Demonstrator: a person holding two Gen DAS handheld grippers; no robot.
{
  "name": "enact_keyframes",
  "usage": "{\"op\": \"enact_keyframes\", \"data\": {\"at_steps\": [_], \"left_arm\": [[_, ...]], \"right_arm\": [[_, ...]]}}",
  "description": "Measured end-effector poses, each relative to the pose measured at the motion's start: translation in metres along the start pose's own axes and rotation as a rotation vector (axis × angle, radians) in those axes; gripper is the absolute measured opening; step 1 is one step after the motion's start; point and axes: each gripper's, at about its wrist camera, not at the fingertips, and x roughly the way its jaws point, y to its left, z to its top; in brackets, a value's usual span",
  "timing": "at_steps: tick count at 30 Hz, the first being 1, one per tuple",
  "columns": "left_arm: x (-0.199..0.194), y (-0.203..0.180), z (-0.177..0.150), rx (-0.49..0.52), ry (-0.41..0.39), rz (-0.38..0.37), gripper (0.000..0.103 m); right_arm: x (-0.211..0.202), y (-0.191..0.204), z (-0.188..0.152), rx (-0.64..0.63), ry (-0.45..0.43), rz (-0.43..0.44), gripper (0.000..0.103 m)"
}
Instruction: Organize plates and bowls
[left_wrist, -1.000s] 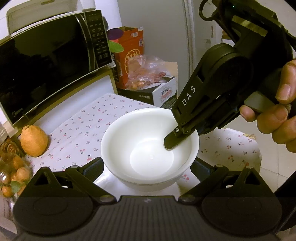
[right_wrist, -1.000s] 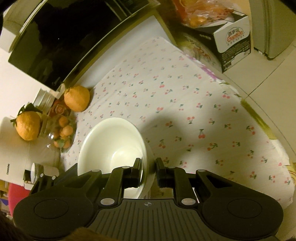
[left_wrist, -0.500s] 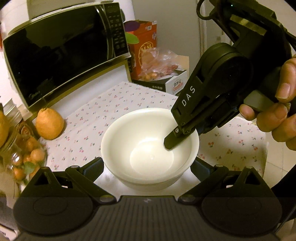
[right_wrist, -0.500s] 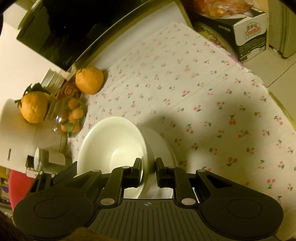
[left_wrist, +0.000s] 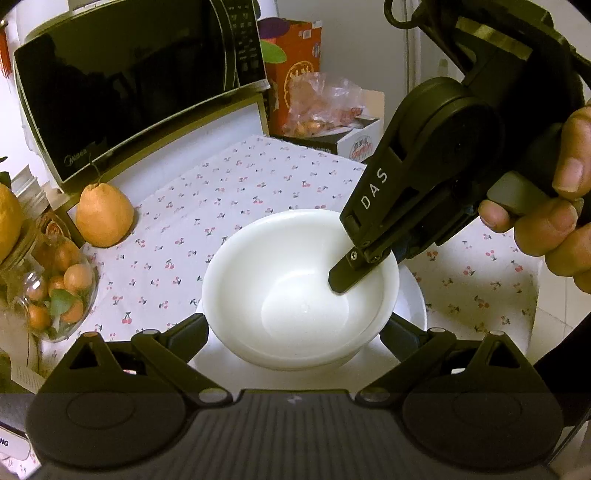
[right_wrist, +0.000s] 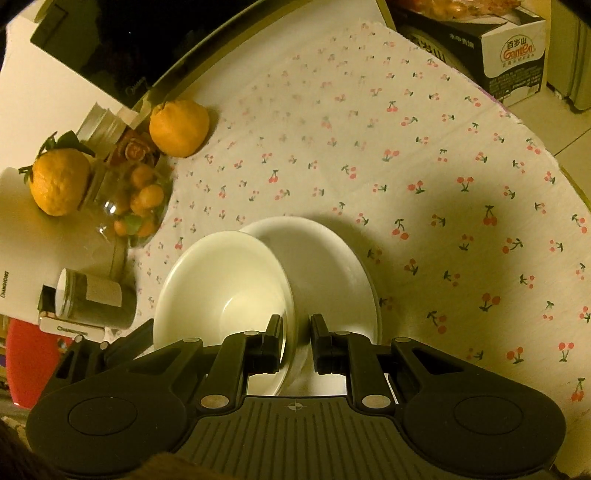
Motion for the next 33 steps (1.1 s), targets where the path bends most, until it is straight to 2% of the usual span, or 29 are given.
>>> {"op": "enact_keyframes", "data": {"at_steps": [18,27,30,33], "left_arm": [[0.0061,0.0055,-0.0034,-0.024,0.029,-0.003,0.099],[0.0082,0.0055,-0.0038,-0.018,0.046,-0.001,0.099],[0.009,0.0053,-0.0042,-0.014,0.053,0.005,0.099],[0.0083,0.0065,-0.0037,-0.021,0.053,-0.001,0.1]], "right_arm": [[0.0106,0.0014,-0.0004,0.013,0.01,0.006,0.016],[0.0105,0.0011,0.0002,0.029,0.02,0.019,0.02],[0.0104,0.0008,0.0013,0.035,0.028,0.031,0.024],[0.0103,0.0018,0.0017,0.039,0.038,0.05,0.04]]}}
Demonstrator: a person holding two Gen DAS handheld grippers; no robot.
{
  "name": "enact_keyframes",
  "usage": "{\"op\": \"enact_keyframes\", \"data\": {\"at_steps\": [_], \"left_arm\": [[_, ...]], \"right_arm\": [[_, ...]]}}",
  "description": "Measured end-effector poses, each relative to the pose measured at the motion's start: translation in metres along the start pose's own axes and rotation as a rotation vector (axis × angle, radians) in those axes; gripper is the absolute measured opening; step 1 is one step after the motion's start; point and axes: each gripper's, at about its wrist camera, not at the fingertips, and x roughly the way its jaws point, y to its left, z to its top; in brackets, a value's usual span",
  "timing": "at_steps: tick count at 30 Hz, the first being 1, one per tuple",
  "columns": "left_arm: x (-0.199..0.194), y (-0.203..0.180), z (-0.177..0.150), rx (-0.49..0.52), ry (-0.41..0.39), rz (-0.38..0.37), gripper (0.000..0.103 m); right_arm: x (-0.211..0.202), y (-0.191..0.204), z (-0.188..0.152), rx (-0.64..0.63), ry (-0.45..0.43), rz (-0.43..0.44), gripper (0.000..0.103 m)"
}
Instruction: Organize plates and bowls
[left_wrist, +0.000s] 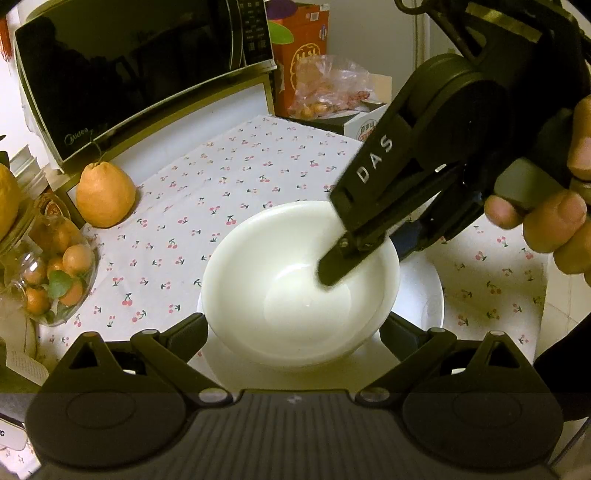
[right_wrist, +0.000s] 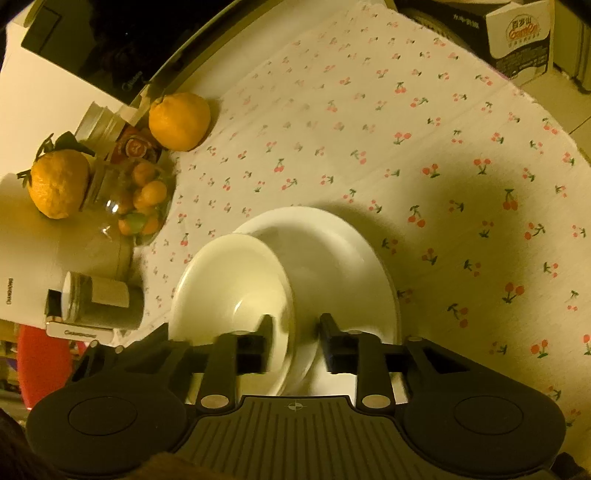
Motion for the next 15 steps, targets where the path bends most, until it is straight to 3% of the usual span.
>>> {"op": "enact_keyframes", "data": {"at_steps": [1,5,15], "left_arm": [[0.0,0.0,0.0,-0.003,0.0,-0.001,0.1],[-0.002,0.001,0.001,-0.007,-0.001,-0.009,0.101],[-0.014,-0.003,-0.001,-0.016,-0.006,-0.047,0.102]], "right_arm": [[-0.001,0.001,0.0,-0.007,-0.004,0.001,0.048],[-0.006,0.006,0.0,-0.047,-0.026,-0.003,0.061],[-0.032,-0.011,0.007,-0.076,-0.121,0.036,0.072]]}}
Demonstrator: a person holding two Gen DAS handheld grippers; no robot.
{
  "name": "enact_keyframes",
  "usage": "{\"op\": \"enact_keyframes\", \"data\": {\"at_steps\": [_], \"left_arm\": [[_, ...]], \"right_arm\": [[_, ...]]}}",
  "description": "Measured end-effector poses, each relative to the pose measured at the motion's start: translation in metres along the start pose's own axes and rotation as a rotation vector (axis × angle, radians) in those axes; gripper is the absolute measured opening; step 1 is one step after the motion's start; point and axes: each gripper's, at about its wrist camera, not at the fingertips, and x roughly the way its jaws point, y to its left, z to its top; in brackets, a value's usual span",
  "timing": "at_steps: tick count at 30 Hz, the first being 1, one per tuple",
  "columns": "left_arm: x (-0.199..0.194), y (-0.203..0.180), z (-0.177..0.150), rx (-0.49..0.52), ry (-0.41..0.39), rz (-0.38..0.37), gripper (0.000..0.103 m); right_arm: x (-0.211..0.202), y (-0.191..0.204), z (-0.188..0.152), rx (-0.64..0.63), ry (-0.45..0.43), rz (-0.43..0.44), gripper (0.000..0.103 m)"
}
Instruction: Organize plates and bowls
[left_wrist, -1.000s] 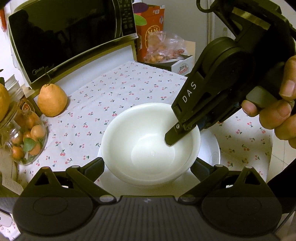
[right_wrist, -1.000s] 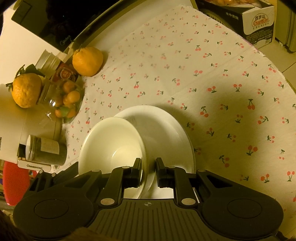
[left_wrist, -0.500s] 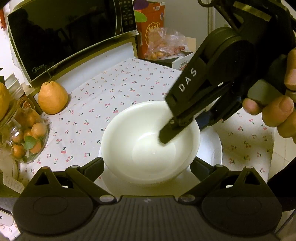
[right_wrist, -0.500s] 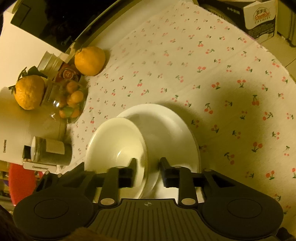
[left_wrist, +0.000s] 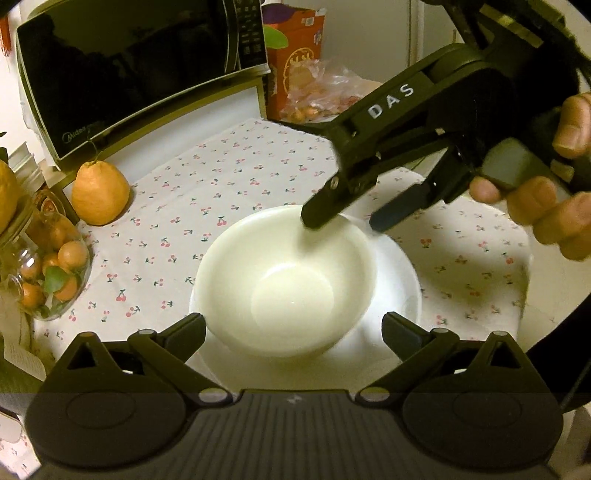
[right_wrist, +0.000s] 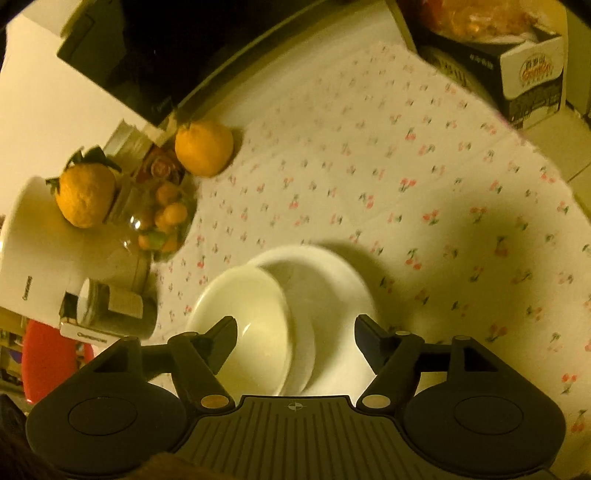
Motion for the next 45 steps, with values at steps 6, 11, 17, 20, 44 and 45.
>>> {"op": "enact_keyframes", "data": {"at_steps": [6,11,17,20,44,45], "left_arm": [[-0.011,-0.005,-0.007,-0.04,-0.017,-0.003,0.103],[-0.018,-0.009,-0.01,-0.133,-0.038,0.053,0.103],[-0.032,-0.009,-0.01,-0.317,-0.053,0.133,0.103],[-0.038,-0.012,-0.011,-0.391,-0.048,0.164,0.103],[-0.055,-0.017,-0.025,-0.676,0.052,0.444,0.103],[-0.055,-0.017,-0.024,-0.682,0.055,0.45,0.103]], "right_arm": [[-0.017,-0.025,0.0,0.018,-0.034,-0.029,0.073],[-0.027,-0.038,-0.008,-0.017,-0.038,-0.079,0.073],[-0.036,-0.038,-0.02,-0.115,-0.034,-0.125,0.073],[-0.041,-0.038,-0.023,-0.124,-0.033,-0.137,0.073],[-0.065,0.012,-0.072,-0.377,-0.152,-0.275,0.09],[-0.063,0.016,-0.076,-0.401,-0.155,-0.275,0.09]]}}
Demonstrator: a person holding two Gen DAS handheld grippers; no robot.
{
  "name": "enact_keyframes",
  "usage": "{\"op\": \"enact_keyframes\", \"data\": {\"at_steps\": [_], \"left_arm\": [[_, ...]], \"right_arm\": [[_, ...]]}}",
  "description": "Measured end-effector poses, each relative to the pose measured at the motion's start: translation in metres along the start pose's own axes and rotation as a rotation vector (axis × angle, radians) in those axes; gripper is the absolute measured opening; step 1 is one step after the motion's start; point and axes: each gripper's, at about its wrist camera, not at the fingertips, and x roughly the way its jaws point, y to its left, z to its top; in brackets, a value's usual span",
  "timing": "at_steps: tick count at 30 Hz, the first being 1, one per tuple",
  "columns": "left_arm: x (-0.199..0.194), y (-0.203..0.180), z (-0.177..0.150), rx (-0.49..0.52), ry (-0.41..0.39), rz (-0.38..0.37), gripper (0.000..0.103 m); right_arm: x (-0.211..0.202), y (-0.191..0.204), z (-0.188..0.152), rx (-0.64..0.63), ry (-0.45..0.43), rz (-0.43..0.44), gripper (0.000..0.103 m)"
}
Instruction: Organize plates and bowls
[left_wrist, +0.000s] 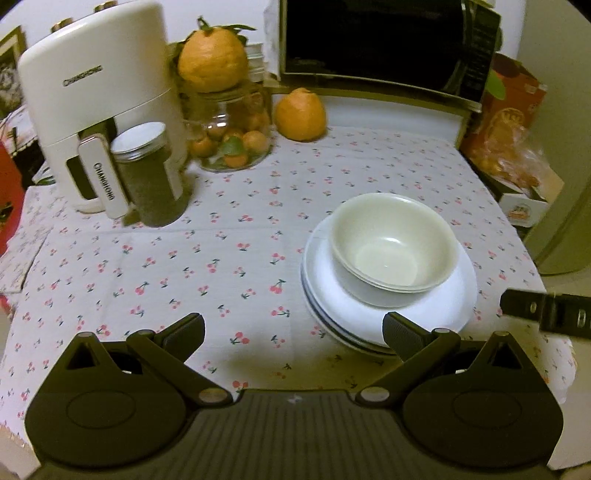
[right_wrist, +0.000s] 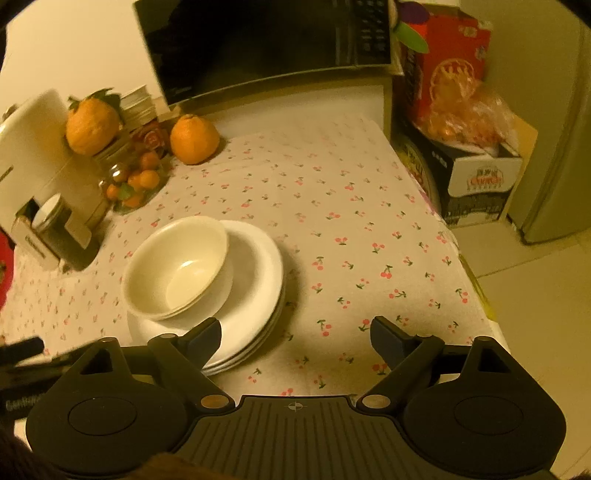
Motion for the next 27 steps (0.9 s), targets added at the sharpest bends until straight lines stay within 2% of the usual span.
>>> {"op": "enact_keyframes", "data": {"at_steps": [3,7,13,27], "left_arm": [[0.003,-0.003,-0.002,-0.002,0.024,0.01,0.103],[0.007,-0.007,-0.006,0.005,0.051,0.02,0.103],[0.008,-0.01,-0.008,0.011,0.06,0.032,0.103],[0.008,-0.013,-0.009,0.029,0.068,0.046,0.103]], "right_arm": [[-0.002,0.014,-0.005,-0.075,-0.013,0.002,0.091],[0.0,0.022,-0.007,-0.108,-0.011,-0.011,0.092],[0.006,0.022,-0.008,-0.106,0.026,-0.02,0.092],[0.008,0.022,-0.01,-0.095,0.036,-0.025,0.093]]}}
